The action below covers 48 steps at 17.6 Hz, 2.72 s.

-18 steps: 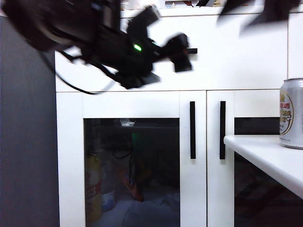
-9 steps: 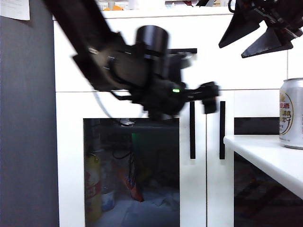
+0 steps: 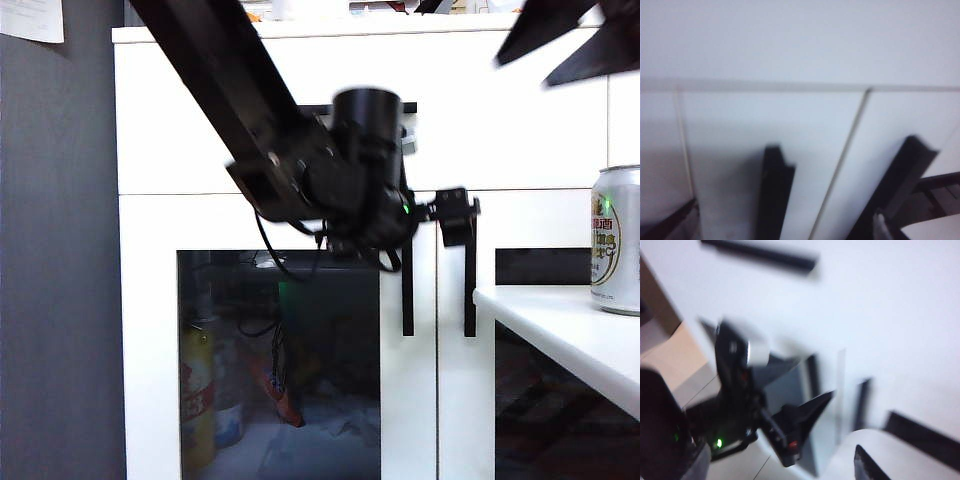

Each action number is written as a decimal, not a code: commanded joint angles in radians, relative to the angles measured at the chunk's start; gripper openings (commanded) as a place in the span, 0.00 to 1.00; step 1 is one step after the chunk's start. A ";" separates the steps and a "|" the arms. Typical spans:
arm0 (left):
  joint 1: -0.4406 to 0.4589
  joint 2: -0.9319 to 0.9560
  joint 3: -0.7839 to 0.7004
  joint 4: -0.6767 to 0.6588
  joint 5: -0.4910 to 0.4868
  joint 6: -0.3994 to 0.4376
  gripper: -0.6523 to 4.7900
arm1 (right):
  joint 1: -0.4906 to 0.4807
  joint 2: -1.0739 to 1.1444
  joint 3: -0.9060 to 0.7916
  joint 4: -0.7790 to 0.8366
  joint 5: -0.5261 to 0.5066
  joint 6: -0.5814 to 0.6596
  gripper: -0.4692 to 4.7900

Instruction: Open the left door of the white cabinet, pick up a can of beverage from the table on the right, place it inside the cabinet, and finally close the cabinet door.

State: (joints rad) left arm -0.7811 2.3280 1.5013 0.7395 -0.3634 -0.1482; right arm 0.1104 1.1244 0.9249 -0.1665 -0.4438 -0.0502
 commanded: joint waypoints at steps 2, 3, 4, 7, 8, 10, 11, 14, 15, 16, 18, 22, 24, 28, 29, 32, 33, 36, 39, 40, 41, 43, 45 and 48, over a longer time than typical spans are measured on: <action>0.002 0.059 0.051 0.003 -0.111 -0.045 1.00 | -0.046 -0.027 0.003 0.013 -0.003 -0.006 0.79; 0.003 0.059 0.051 0.011 -0.163 -0.050 1.00 | -0.047 -0.027 0.002 0.013 -0.003 -0.011 0.79; 0.008 0.060 0.051 0.017 -0.161 -0.067 1.00 | -0.047 -0.027 0.001 0.014 -0.003 -0.016 0.79; 0.006 0.060 0.051 0.021 -0.148 -0.075 1.00 | -0.048 -0.027 -0.003 0.013 0.000 -0.029 0.79; 0.002 0.060 0.051 0.021 -0.148 -0.089 1.00 | -0.049 -0.027 -0.003 0.013 0.000 -0.031 0.79; -0.004 0.060 0.051 0.021 -0.127 -0.113 1.00 | -0.049 -0.027 -0.003 0.014 0.003 -0.034 0.79; -0.013 0.060 0.051 0.021 -0.113 -0.114 1.00 | -0.050 -0.027 -0.003 0.014 0.013 -0.039 0.79; -0.035 0.060 0.051 0.020 -0.108 -0.114 1.00 | -0.064 -0.027 -0.003 0.014 0.027 -0.055 0.79; -0.039 0.060 0.051 0.016 -0.108 -0.113 1.00 | -0.068 -0.027 -0.003 0.014 0.026 -0.055 0.79; -0.042 0.060 0.051 0.014 -0.113 -0.113 1.00 | -0.071 -0.027 -0.003 0.014 0.027 -0.056 0.79; -0.047 0.060 0.051 0.018 -0.117 -0.113 1.00 | -0.072 -0.027 -0.005 0.014 0.026 -0.056 0.79; -0.067 0.054 0.051 0.016 -0.154 -0.095 1.00 | -0.073 -0.027 -0.047 0.047 0.027 -0.055 0.79; -0.085 0.050 0.051 0.016 -0.211 -0.061 1.00 | -0.073 -0.027 -0.068 0.061 0.027 -0.055 0.79; -0.092 0.038 0.051 -0.029 -0.250 -0.062 1.00 | -0.073 -0.033 -0.074 0.074 0.061 -0.056 0.79; -0.086 0.042 0.051 -0.029 -0.254 -0.068 1.00 | -0.073 -0.033 -0.074 0.074 0.063 -0.056 0.79; -0.053 0.045 0.051 -0.028 -0.244 -0.101 1.00 | -0.073 -0.031 -0.075 0.075 0.068 -0.056 0.79; -0.043 0.045 0.052 -0.027 -0.241 -0.104 1.00 | -0.073 -0.031 -0.075 0.079 0.068 -0.055 0.79; -0.040 0.046 0.057 -0.028 -0.192 -0.103 1.00 | -0.073 -0.026 -0.075 0.093 0.068 -0.055 0.79; -0.043 0.045 0.057 -0.027 -0.174 -0.103 1.00 | -0.073 -0.023 -0.075 0.092 0.068 -0.054 0.79; -0.043 0.045 0.057 -0.027 -0.171 -0.103 1.00 | -0.073 -0.023 -0.075 0.092 0.068 -0.054 0.79; -0.043 0.045 0.057 -0.027 -0.171 -0.104 1.00 | -0.073 -0.023 -0.075 0.090 0.068 -0.054 0.79; -0.053 0.043 0.056 -0.026 -0.174 -0.115 0.96 | -0.074 -0.023 -0.075 0.089 0.068 -0.054 0.79; -0.068 0.039 0.055 0.000 -0.191 -0.110 0.96 | -0.075 -0.024 -0.075 0.089 0.068 -0.054 0.79; -0.096 -0.010 0.055 -0.073 -0.287 -0.089 0.96 | -0.075 -0.024 -0.075 0.087 0.068 -0.054 0.79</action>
State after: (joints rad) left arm -0.8753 2.3314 1.5505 0.6838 -0.6353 -0.2420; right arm 0.0360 1.1038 0.8471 -0.0887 -0.3771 -0.1024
